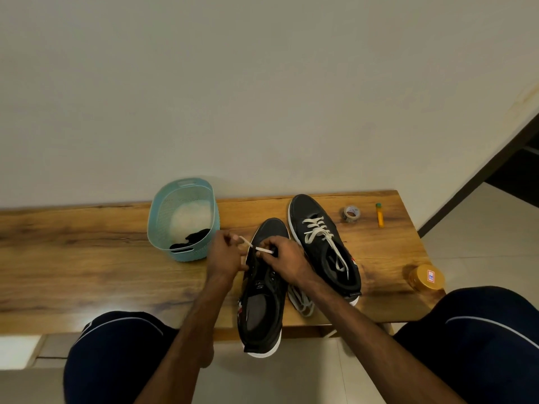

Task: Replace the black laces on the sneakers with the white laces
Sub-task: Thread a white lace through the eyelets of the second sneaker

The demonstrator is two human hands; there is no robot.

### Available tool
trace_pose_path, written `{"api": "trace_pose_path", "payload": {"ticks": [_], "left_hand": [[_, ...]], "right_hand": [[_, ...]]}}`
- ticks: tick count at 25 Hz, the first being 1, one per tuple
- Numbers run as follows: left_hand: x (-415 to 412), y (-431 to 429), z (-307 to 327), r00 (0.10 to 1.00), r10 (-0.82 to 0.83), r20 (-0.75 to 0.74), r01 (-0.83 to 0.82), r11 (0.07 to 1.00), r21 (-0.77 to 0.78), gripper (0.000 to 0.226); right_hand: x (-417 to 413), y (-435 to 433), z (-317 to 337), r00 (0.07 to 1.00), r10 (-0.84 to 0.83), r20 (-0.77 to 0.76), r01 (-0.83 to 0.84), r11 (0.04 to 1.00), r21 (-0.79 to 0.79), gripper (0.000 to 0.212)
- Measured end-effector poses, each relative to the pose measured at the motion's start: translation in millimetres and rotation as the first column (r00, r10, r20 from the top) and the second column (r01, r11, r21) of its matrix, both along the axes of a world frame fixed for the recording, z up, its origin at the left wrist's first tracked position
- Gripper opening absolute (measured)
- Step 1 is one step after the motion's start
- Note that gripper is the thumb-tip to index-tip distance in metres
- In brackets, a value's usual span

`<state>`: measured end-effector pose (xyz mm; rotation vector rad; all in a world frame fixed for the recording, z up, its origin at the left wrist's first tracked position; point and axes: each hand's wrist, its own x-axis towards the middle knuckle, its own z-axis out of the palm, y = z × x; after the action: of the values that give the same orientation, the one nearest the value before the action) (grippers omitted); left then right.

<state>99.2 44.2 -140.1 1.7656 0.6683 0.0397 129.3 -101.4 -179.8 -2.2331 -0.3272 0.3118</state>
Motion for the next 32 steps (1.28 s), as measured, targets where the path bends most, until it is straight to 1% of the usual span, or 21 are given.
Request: {"api": "trace_pose_path", "payload": {"ticks": [3,5,6,7,8,9,10,12,13,15,17,19,20,21,22,23,24,25,28,30,32], "left_hand": [[6,16,32,0.928,0.305,0.212,-0.194,0.885,-0.424,0.012],[7,21,43,0.896,0.375,0.236,-0.197,0.814,-0.546,0.011],[6,18,41,0.915,0.322,0.245,-0.190,0.876,-0.443,0.010],[3,12,36,0.955,0.171,0.243,-0.130,0.976,-0.176,0.010],[-1,6,26,0.984,-0.051,0.171,0.018,0.982,0.187,0.013],[-3,0,11,0.966,-0.258,0.024,0.214,0.846,0.488,0.019],[-5,-5,-1,0.922,-0.362,-0.139,0.362,0.675,0.643,0.023],[-4,-7,-12,0.875,-0.371,-0.312,0.475,0.524,0.707,0.025],[-2,-6,-13,0.873,-0.368,-0.322,0.481,0.531,0.698,0.026],[1,-1,1,0.914,-0.365,-0.176,0.403,0.775,0.487,0.031],[-1,4,27,0.980,-0.182,0.081,0.186,0.982,-0.034,0.035],[-3,12,52,0.969,0.041,0.244,0.077,0.889,-0.452,0.033],[-4,13,58,0.964,0.087,0.253,0.049,0.872,-0.487,0.032],[-5,14,58,0.972,0.057,0.226,0.033,0.927,-0.374,0.031],[-8,13,53,0.987,-0.073,0.145,0.086,0.992,-0.091,0.031],[-11,12,38,0.976,-0.216,-0.022,0.213,0.938,0.272,0.034],[-15,10,20,0.934,-0.294,-0.201,0.356,0.786,0.506,0.037],[-17,6,6,0.891,-0.316,-0.325,0.451,0.684,0.573,0.040],[-14,-6,-2,0.847,-0.407,-0.342,0.531,0.634,0.563,0.026],[-10,-5,12,0.882,-0.451,-0.137,0.469,0.810,0.351,0.028],[-10,0,36,0.948,-0.310,0.077,0.313,0.950,-0.020,0.027]], "right_hand": [[-2,1,4,1.000,-0.019,0.015,0.019,1.000,0.002,0.021],[-5,1,5,0.995,-0.052,0.083,0.053,0.999,-0.008,0.028],[-8,0,5,0.991,-0.068,0.112,0.072,0.997,-0.024,0.034],[-12,-1,5,0.988,-0.085,0.126,0.090,0.995,-0.035,0.040],[-15,-2,5,0.987,-0.099,0.127,0.104,0.994,-0.034,0.046],[-18,-2,6,0.987,-0.103,0.124,0.108,0.994,-0.029,0.050],[-21,-2,5,0.988,-0.099,0.123,0.103,0.994,-0.027,0.052],[-24,1,4,0.988,-0.090,0.124,0.097,0.994,-0.050,0.055],[-25,2,2,0.988,-0.089,0.130,0.097,0.993,-0.060,0.056],[-26,2,-3,0.987,-0.079,0.142,0.089,0.994,-0.062,0.060],[-24,1,-6,0.986,-0.075,0.146,0.082,0.996,-0.041,0.062],[-21,1,-7,0.986,-0.088,0.140,0.091,0.996,-0.014,0.063],[-21,1,-7,0.985,-0.092,0.146,0.094,0.995,-0.010,0.063],[-20,2,-7,0.983,-0.095,0.156,0.098,0.995,-0.009,0.062],[-21,3,-7,0.982,-0.101,0.160,0.103,0.995,-0.004,0.062],[-22,3,-7,0.981,-0.111,0.159,0.110,0.994,0.013,0.061],[-24,4,-7,0.980,-0.125,0.155,0.121,0.992,0.038,0.062],[-25,4,-7,0.977,-0.143,0.156,0.135,0.989,0.061,0.063],[-28,4,-8,0.964,-0.188,0.186,0.181,0.982,0.054,0.065],[-28,4,-10,0.957,-0.189,0.219,0.191,0.981,0.013,0.061],[-26,4,-11,0.953,-0.187,0.238,0.196,0.981,-0.014,0.059]]}}
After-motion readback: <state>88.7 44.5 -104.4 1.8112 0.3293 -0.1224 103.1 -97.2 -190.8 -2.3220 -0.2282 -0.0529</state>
